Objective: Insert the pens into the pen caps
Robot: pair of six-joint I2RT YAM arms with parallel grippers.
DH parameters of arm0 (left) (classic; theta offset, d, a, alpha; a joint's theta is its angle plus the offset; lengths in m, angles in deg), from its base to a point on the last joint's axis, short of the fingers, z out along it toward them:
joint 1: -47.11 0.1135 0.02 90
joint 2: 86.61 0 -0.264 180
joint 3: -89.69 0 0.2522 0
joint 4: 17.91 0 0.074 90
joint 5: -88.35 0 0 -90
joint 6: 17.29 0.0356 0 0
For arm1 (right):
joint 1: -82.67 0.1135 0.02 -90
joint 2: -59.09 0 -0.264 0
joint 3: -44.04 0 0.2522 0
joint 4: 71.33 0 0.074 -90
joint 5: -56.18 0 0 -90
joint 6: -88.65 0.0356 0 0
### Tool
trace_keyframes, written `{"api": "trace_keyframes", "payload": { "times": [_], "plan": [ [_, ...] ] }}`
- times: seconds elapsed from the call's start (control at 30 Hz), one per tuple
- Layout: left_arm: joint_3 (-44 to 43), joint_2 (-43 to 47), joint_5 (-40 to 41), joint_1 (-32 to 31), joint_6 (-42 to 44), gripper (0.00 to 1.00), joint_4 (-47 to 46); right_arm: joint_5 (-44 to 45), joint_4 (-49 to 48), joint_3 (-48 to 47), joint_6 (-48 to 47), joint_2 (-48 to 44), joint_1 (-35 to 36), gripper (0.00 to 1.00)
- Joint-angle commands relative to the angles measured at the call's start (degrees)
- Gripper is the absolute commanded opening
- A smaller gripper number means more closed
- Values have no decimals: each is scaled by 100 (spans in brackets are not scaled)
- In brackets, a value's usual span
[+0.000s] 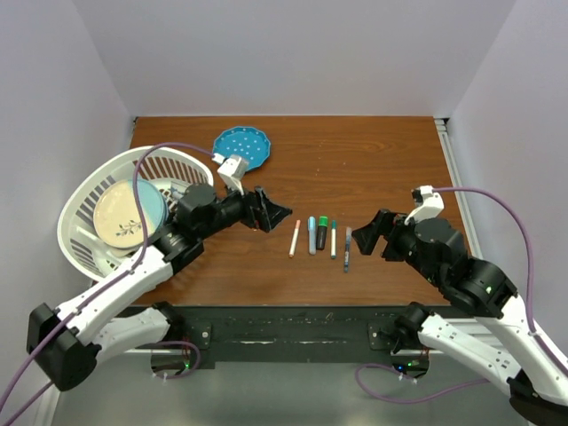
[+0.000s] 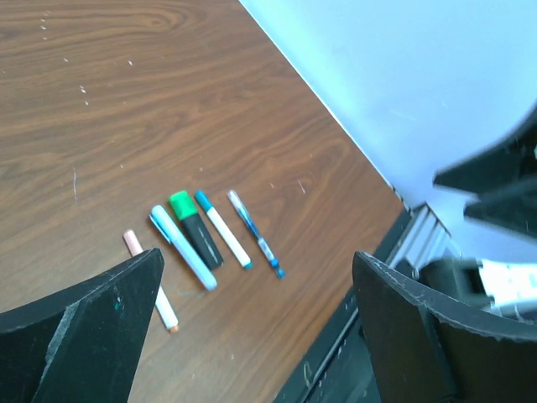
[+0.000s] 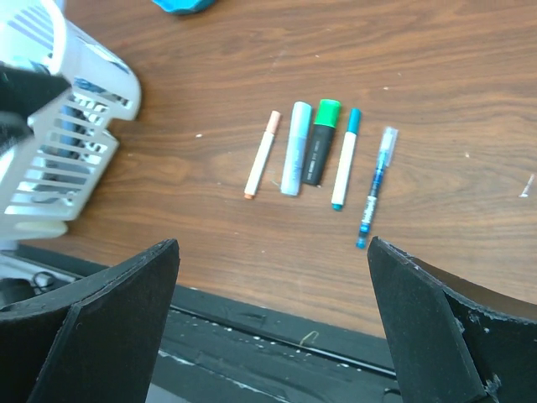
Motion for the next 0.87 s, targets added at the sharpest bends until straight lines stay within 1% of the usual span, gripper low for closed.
{"api": "trace_keyframes", "payload": {
  "times": [0.0, 0.07, 0.17, 0.3, 0.4, 0.53, 0.83],
  "plan": [
    [514, 707, -576, 29, 290, 100, -138, -94, -195, -108, 178, -53, 11, 99],
    [777, 1084, -830, 29, 263, 100, -470, -156, -195, -143, 196, -79, 11, 99],
    [1023, 1314, -920, 38, 202, 100, -753, -235, -283, -134, 187, -123, 11, 99],
    [1016, 1253, -1042, 29, 158, 100, -727, -428, -572, -3, 125, -158, 20, 99],
    [1051, 1253, -1218, 29, 53, 100, -903, -516, -617, 6, 204, -158, 11, 99],
    [1095, 1271, -1210, 29, -62, 100, -1105, -534, -625, 24, 222, -220, 2, 99],
    [1025, 1297, -1140, 38, -54, 100, -1044, -455, -634, 112, 213, -352, 11, 99]
  ]
}}
